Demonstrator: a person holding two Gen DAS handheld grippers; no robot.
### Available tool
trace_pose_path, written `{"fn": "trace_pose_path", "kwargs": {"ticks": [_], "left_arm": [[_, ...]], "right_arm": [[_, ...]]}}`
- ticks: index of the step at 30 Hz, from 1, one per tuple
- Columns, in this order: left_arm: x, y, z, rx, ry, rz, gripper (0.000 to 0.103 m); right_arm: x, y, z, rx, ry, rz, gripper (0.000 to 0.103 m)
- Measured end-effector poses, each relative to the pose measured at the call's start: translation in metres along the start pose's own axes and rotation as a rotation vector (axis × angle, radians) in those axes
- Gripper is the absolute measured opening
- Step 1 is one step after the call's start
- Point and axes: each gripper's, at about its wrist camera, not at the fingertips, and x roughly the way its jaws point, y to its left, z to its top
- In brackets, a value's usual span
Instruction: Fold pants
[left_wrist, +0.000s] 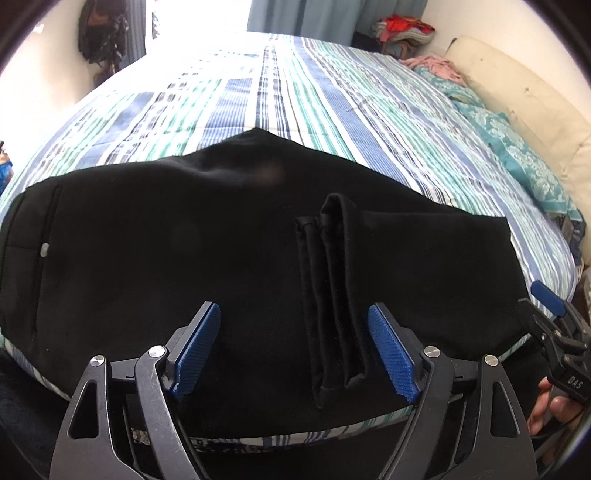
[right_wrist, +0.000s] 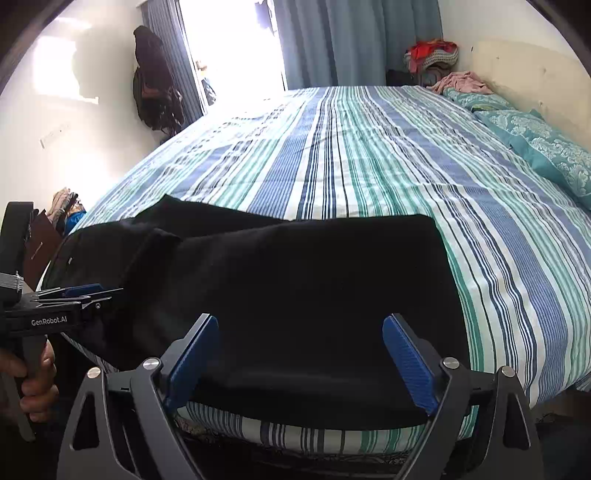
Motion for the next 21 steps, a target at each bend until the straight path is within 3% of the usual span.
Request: {"fn": "trace_pose_path", "kwargs": {"ticks": [1, 6, 14, 21], "left_arm": [[-0.003, 0.001, 0.002, -0.004, -0.015, 0.007, 0.084], [-0.012, 0.012, 0.008, -0.012, -0.059, 0.068, 0.086], [-0.005, 0.034, 0.011, -0.074, -0.05, 0.13, 0.086], [0.006, 0.038, 0.0, -0.086, -0.062, 0.175, 0.086]], "right_arm": [[0.001, 0.0, 0.001, 0.005, -0.002, -0.002, 0.103], [0.017, -0.001, 0.003, 0.029, 0.072, -0.008, 0.103], [0.01, 0.002, 0.006, -0.005, 0.004, -0.032, 0.103], [0.008, 0.009, 0.007, -0.057, -0.022, -0.118, 0.103]]}}
